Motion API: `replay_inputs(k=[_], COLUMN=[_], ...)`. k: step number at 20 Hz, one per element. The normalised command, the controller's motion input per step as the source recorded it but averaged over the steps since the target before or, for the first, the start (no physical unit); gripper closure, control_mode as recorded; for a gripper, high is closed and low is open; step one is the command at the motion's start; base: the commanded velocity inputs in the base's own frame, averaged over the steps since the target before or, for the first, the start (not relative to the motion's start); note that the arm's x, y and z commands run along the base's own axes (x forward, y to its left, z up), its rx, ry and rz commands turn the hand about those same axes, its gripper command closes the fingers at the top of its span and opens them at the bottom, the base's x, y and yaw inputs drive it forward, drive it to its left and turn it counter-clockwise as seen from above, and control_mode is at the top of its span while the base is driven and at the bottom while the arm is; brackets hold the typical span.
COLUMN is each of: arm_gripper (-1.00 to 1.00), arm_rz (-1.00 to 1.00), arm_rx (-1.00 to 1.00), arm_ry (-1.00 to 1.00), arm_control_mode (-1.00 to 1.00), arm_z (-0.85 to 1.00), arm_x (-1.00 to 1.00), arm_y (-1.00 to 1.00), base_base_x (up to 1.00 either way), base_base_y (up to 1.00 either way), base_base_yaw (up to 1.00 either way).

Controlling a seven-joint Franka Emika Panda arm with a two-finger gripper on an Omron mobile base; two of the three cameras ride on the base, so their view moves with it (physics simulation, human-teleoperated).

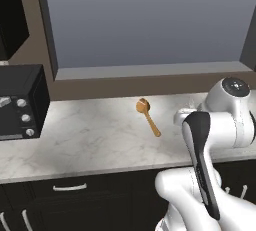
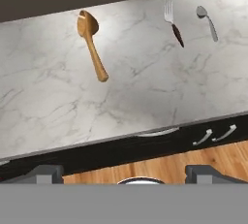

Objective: Organize the utensils by type. Pick up the wooden spoons from the counter and place them in the open cabinet. Then pick up the metallic utensils from the counter and place them in the open drawer.

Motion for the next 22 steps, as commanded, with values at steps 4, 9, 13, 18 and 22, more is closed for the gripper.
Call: replay_inputs(k=[4,9,13,18,22], arm_gripper=[-1.00,-1.00,-1.00,-1.00,-1.00], arm_rz=[0.00,-0.06,0.14,0.29,0.24], arm_rx=[0.00,-0.04,-0.15,-0.05,0.00], arm_ry=[0.00,0.00,0.10,0.34,0.34], arm_control_mode=[1.00,-1.00,-1.00,-1.00,-1.00], arm_z=[0.00,0.10,0.00,-0.07,-0.26], arm_x=[0.00,0.30,0.21,0.33,0.29], arm_y=[0.00,0.13,-0.01,-0.01,0.00], base_base_x=[0.49,0.09,0.00,0.00,0.00], base_base_y=[0.39,0.07,0.00,0.00,0.00], base_base_yaw=[-0.21,-0.04,0.00,0.00,0.00])
